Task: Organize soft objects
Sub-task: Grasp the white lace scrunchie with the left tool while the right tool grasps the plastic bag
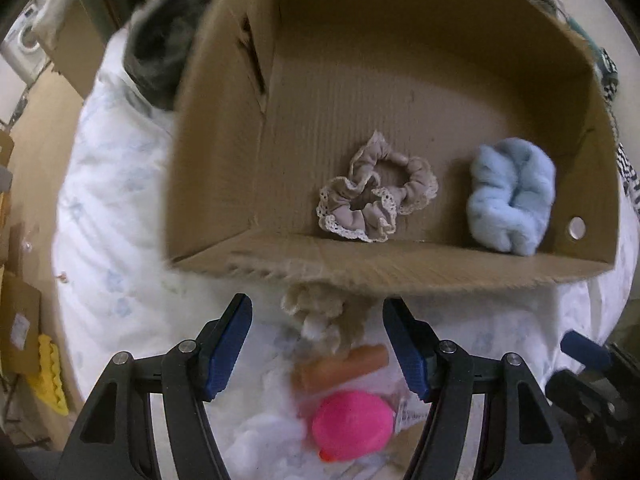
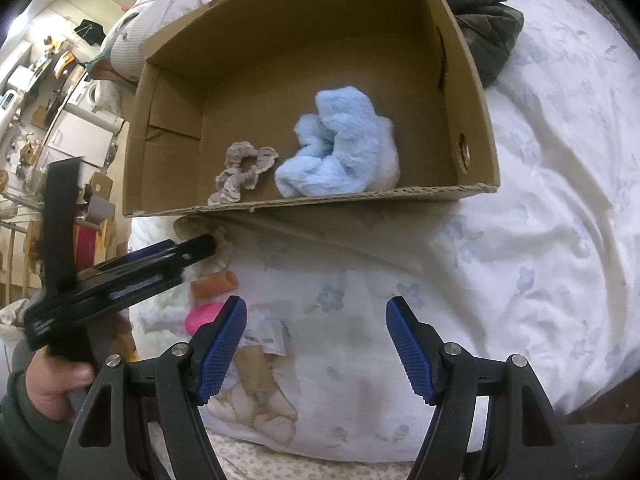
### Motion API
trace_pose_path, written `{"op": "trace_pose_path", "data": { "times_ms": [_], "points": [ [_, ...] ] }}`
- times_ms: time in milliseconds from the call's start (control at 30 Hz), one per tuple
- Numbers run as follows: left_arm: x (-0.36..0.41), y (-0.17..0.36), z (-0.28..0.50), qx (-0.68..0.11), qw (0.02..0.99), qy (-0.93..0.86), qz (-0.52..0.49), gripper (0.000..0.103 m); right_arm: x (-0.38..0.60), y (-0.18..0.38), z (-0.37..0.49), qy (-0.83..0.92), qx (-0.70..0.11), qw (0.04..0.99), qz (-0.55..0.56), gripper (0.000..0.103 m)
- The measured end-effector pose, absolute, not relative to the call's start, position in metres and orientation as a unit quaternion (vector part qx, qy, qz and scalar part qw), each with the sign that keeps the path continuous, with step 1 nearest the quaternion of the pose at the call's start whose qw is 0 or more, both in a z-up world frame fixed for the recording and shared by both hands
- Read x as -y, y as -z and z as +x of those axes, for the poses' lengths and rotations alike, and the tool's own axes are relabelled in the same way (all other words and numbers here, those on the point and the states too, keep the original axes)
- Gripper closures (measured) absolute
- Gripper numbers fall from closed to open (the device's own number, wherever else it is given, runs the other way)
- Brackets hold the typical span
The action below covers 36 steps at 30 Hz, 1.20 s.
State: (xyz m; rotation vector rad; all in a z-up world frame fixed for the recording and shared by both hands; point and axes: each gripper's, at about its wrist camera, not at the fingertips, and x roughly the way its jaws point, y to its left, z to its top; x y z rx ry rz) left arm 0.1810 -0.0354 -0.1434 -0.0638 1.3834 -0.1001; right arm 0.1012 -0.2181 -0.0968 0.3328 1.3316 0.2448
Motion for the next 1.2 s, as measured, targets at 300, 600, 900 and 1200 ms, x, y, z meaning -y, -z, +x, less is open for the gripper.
{"op": "trace_pose_path", "data": {
  "times_ms": [300, 600, 900, 1200],
  "points": [
    [0.032, 0.148, 0.188, -0.649, 0.758, 0.047, -0.046, 0.089, 0.218, 0.106, 0.104, -0.116, -0.625, 0.754, 0.164, 0.027],
    [0.01, 0.088, 0.163, -0.596, 0.8, 0.037, -0.056, 0.089, 0.176, 0.14, 0.11, -0.183, -0.677, 0.685, 0.197, 0.034],
    [-0.013, 0.068, 0.14, -0.588, 0.806, 0.02, -0.065, 0.089, 0.135, 0.163, 0.111, -0.175, -0.702, 0.682, 0.103, 0.057],
    [-0.015, 0.07, 0.138, -0.598, 0.799, 0.016, -0.056, 0.089, 0.149, 0.13, 0.112, -0.179, -0.644, 0.734, 0.118, 0.094]
  ]
}}
